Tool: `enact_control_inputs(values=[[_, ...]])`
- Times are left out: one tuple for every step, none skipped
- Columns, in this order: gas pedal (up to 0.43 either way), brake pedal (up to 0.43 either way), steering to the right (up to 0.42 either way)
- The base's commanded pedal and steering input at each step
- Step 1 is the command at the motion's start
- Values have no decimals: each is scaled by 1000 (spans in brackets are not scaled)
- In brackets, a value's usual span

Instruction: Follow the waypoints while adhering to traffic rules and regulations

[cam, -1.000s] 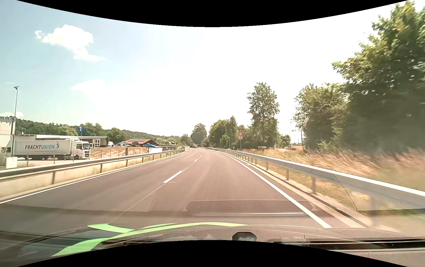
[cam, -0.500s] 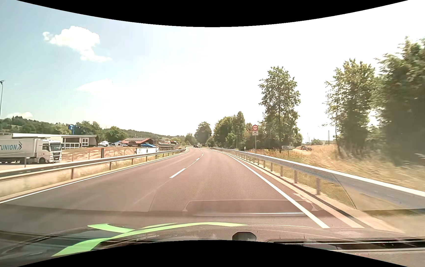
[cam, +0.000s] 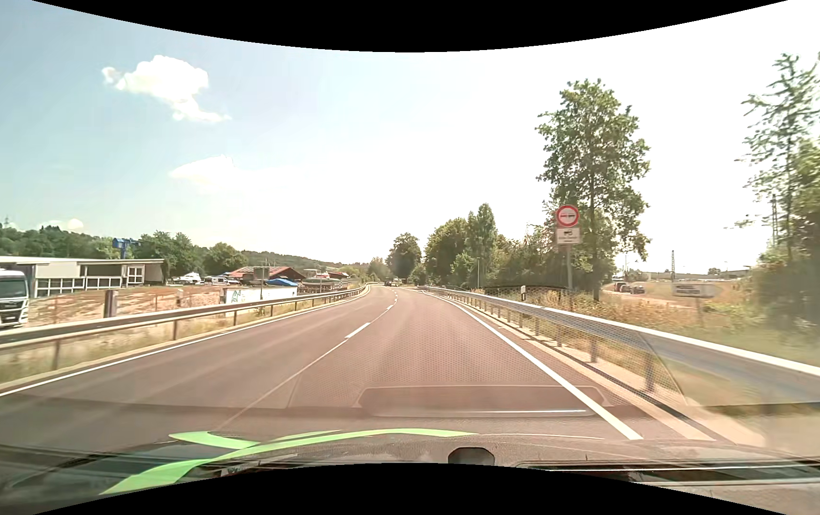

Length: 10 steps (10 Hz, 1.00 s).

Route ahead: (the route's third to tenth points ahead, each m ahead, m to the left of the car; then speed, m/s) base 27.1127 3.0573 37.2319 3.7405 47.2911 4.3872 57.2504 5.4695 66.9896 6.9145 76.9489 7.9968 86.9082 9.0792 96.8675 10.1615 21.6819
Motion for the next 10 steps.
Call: enact_control_inputs(values=[[240, 0, -18], [248, 0, -16], [260, 0, -16], [260, 0, -16], [260, 0, -15], [260, 0, -15], [248, 0, -15], [228, 0, -14], [220, 0, -13], [209, 0, -12]])
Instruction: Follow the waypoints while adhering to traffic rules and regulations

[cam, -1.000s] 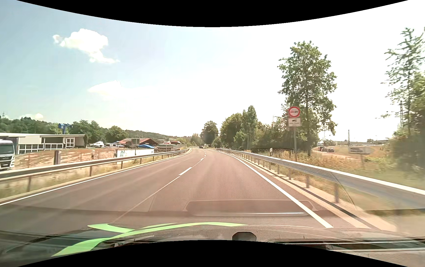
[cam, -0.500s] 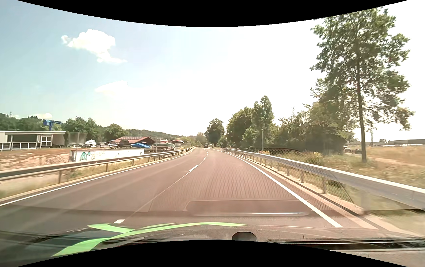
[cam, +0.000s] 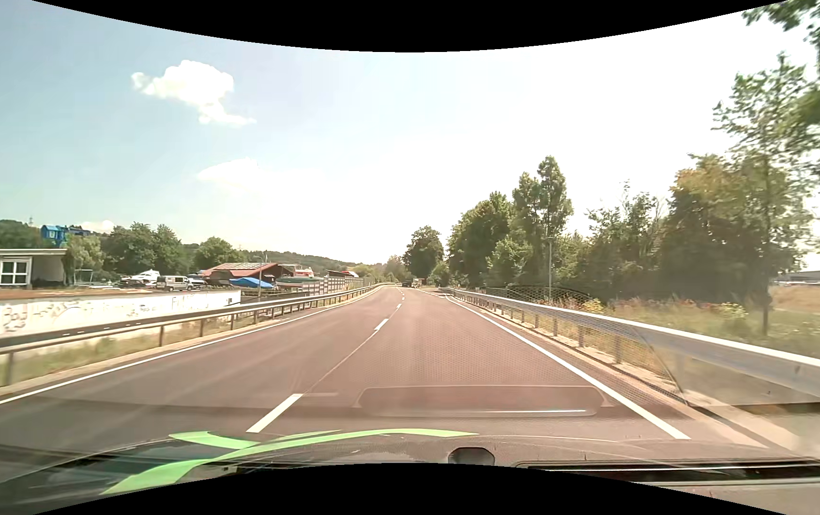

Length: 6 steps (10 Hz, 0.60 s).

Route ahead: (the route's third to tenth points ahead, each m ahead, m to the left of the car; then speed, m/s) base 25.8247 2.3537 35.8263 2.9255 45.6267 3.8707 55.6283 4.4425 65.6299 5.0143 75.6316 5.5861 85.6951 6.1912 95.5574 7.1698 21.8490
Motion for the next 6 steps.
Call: enact_control_inputs(values=[[189, 0, -11], [177, 0, -11], [169, 0, -11], [177, 0, -11], [189, 0, -10], [220, 0, -10]])
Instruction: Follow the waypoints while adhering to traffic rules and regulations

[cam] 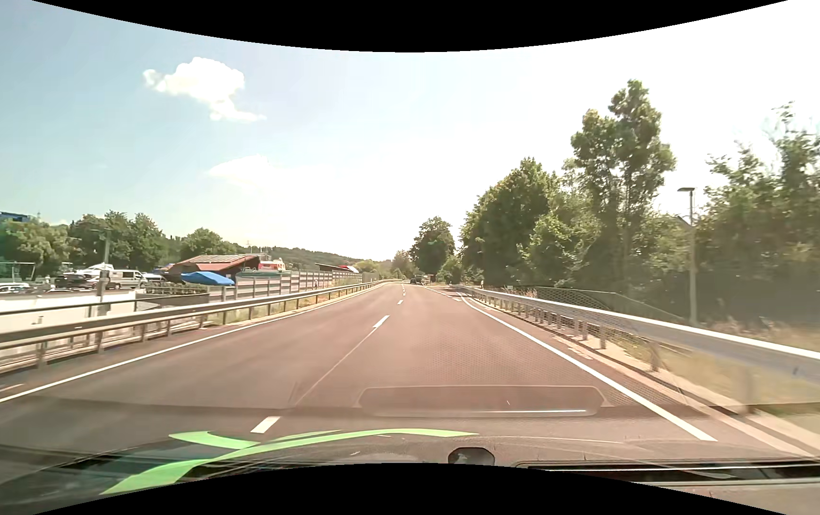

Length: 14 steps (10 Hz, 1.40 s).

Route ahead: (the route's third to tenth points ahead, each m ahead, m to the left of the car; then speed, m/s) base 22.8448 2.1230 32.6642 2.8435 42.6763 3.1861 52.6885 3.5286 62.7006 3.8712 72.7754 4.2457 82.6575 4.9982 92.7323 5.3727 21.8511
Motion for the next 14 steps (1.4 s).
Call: enact_control_inputs(values=[[240, 0, -10], [248, 0, -10], [260, 0, -10], [260, 0, -10], [260, 0, -10], [248, 0, -10], [228, 0, -10], [197, 0, -10], [189, 0, -10], [169, 0, -12], [169, 0, -12], [169, 0, -11], [169, 0, -10], [169, 0, -10]])
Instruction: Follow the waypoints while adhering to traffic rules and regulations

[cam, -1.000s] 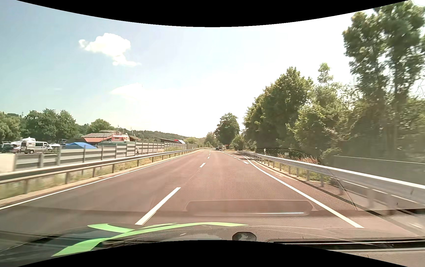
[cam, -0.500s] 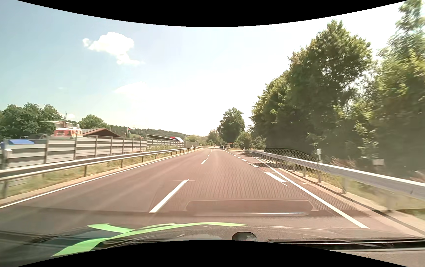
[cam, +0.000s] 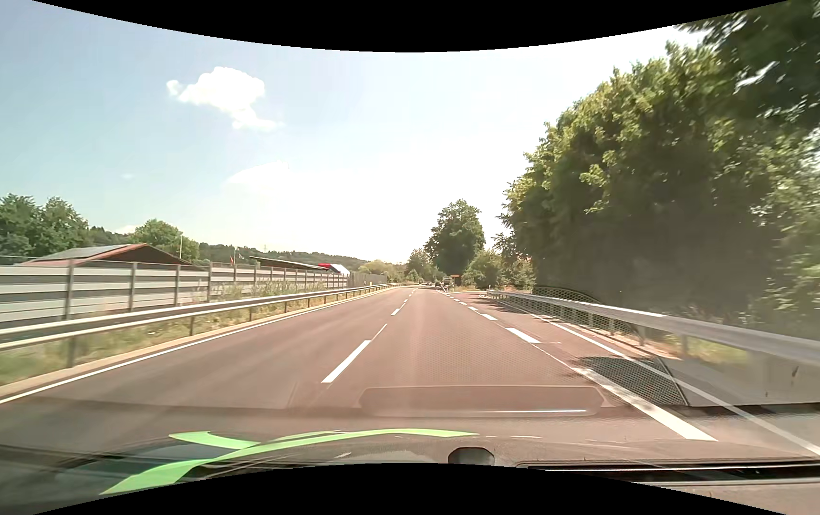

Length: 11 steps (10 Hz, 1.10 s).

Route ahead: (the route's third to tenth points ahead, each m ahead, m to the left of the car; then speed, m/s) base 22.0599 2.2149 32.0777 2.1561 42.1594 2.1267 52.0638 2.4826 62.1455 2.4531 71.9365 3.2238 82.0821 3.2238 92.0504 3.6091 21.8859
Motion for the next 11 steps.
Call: enact_control_inputs(values=[[169, 0, -10], [169, 0, -8], [169, 0, -8], [177, 0, -8], [177, 0, -8], [189, 0, -8], [189, 0, -7], [189, 0, -8], [189, 0, -7], [189, 0, -6], [189, 0, -5]])
